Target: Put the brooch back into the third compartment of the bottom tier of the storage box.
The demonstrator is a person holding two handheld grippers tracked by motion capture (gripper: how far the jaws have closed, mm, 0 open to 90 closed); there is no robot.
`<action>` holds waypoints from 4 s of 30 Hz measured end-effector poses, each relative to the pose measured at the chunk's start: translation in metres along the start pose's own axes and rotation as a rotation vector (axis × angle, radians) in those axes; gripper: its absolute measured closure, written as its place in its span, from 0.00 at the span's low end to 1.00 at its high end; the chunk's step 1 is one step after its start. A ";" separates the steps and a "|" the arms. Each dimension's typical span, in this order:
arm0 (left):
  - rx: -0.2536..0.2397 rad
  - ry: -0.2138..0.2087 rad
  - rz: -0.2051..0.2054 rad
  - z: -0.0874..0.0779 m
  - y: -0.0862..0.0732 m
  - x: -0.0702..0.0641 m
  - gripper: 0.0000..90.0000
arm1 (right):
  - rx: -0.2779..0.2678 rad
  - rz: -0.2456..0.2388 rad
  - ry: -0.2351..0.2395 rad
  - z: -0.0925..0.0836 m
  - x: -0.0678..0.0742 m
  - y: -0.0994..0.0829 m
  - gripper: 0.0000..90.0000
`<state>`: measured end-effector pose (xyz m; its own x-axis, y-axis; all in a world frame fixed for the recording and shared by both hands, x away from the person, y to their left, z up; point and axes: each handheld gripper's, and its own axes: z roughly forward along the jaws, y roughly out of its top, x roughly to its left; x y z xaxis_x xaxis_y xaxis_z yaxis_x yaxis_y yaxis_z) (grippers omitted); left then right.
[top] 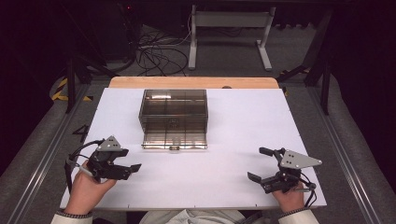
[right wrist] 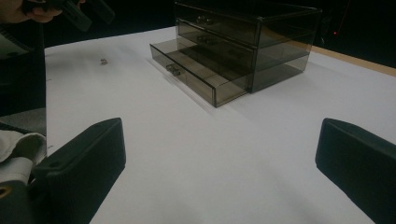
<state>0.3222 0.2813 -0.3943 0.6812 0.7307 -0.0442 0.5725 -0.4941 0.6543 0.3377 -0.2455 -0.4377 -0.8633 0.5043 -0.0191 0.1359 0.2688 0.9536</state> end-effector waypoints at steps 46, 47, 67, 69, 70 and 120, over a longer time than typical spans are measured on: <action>0.395 0.075 0.065 0.040 -0.002 0.003 0.55 | 0.007 0.008 0.007 0.000 -0.001 -0.002 0.03; 0.408 0.084 0.066 0.040 -0.002 0.003 0.57 | 0.007 0.009 0.007 -0.001 -0.001 -0.002 0.03; 0.461 0.089 0.074 0.048 -0.003 0.000 0.82 | 0.005 0.016 0.009 -0.001 -0.002 -0.002 0.03; 0.466 0.086 0.075 0.048 -0.003 -0.001 0.85 | 0.005 0.017 0.010 -0.001 -0.002 -0.002 0.03; 0.465 0.087 0.077 0.048 -0.003 -0.001 0.85 | 0.005 0.017 0.010 -0.001 -0.002 -0.002 0.03; -0.210 -0.011 -0.039 -0.011 -0.007 0.014 0.86 | 0.004 0.021 0.011 -0.001 -0.002 -0.003 0.03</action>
<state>0.3223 0.3002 -0.3912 0.6665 0.7412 -0.0802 0.4917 -0.3562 0.7946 0.3389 -0.2480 -0.4404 -0.8656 0.5007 0.0039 0.1557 0.2618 0.9525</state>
